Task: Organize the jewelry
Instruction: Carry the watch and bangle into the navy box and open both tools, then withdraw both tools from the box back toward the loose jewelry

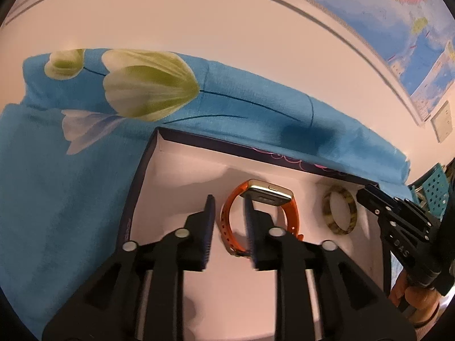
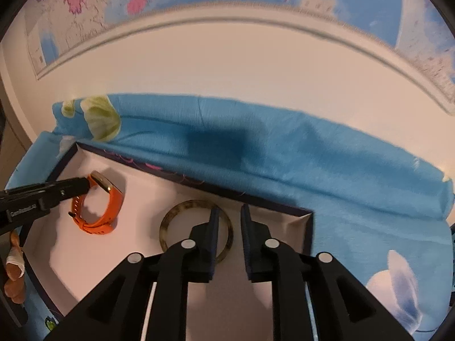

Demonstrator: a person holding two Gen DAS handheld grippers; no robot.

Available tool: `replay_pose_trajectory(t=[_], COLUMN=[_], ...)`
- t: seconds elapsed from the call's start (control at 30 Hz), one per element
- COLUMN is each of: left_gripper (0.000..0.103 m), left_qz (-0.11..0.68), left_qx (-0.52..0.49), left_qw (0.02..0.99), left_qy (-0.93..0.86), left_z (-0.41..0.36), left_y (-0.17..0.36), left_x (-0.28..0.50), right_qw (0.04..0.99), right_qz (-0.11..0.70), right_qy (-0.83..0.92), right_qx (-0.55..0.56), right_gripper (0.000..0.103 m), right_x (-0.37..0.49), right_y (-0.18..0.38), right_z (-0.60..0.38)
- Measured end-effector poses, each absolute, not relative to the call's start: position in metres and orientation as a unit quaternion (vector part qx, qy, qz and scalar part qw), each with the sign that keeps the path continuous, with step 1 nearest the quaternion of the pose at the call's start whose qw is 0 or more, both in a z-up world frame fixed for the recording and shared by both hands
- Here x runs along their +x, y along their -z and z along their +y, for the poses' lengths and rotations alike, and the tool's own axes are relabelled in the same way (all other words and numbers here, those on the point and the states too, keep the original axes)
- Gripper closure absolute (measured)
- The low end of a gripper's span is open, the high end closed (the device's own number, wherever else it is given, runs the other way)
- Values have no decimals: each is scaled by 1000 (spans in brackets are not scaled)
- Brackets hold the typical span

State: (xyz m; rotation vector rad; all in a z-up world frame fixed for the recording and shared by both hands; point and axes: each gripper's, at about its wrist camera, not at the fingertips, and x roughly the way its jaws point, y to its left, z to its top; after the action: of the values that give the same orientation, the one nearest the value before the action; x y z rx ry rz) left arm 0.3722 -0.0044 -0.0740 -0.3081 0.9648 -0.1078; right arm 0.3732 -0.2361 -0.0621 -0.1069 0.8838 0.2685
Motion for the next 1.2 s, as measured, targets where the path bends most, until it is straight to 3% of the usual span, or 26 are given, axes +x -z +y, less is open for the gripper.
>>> replay_pose_trajectory(t=[0.1,0.33,0.5,0.67,0.87,0.97,1.2], left_gripper=[64,61,49,46,43,42,42], left_qz=[447,418,377,344,340,341,356], left_qx=[-131,-77,-57,-28,-16,-11,-7], left_qw=[883,902,918,930,928,926,917], left_qy=[52,77,107,129,153,163,182], left_z=[-4,-2,0,-8,-25,-32,-47], left_y=[65,51,43,37,44,50,62], left_x=[359,302,248,200,171,161,150], right_qw=[898,903,898,891,879,875,874], right_qz=[410,374,376,390,413,425,435], right_qy=[-153,-211,-230,-233,-236,-230,-213], right_qx=[-47,-18,4,11,20,26,34], right_gripper=[79,78,78,74,75,81,80], right_x=[349,275,221,186,157,153,161], right_y=[51,35,42,57,78,86,95], right_z=[-243,-269,-284,-284,-280,-280,-280])
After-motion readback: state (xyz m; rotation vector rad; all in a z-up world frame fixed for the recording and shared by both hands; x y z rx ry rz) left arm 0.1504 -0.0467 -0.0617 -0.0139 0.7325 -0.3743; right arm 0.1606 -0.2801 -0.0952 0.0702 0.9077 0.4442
